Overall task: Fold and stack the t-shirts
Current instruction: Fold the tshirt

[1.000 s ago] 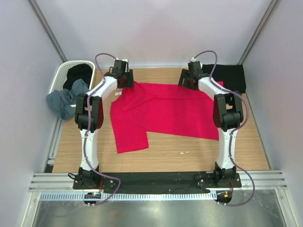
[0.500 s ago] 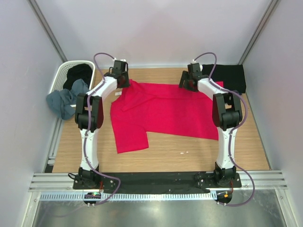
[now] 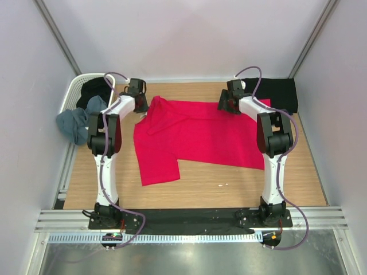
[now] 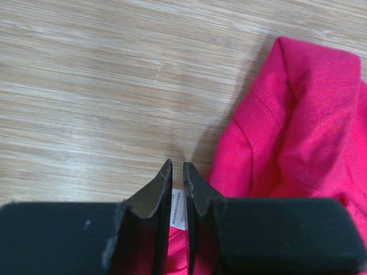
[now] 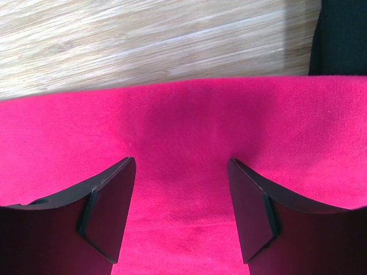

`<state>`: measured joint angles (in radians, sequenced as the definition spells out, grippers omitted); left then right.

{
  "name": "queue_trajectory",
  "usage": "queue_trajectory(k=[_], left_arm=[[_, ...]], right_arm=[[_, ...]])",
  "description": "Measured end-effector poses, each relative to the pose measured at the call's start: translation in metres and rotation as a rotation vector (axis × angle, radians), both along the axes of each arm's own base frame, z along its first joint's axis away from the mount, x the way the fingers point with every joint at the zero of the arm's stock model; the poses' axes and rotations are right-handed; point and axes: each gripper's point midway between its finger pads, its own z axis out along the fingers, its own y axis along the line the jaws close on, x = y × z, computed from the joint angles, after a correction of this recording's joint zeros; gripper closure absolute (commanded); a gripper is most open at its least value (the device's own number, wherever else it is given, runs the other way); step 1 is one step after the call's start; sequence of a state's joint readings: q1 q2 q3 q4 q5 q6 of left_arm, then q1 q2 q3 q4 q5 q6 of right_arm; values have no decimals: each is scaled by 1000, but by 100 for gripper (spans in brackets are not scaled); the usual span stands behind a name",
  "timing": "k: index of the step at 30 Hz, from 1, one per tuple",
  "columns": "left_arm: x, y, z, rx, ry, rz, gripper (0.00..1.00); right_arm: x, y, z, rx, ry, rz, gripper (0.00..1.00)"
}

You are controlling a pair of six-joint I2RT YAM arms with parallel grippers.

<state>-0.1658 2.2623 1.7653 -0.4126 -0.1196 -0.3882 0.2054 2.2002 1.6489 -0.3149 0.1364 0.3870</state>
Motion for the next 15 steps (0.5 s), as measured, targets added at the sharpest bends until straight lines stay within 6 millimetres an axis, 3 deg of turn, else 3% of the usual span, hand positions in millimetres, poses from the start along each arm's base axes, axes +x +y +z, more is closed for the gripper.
queue_trajectory(k=[4,8,15], left_arm=[[0,-2,2,0,-4,-11,73],[4,-13,20,-36,-43,-48,47],[43,-50,86,-62,-222,-166,45]], right_arm=[[0,0,0,0,0,1,29],[0,0,0,-2,0,3,29],[0,0,0,-5,1,6,29]])
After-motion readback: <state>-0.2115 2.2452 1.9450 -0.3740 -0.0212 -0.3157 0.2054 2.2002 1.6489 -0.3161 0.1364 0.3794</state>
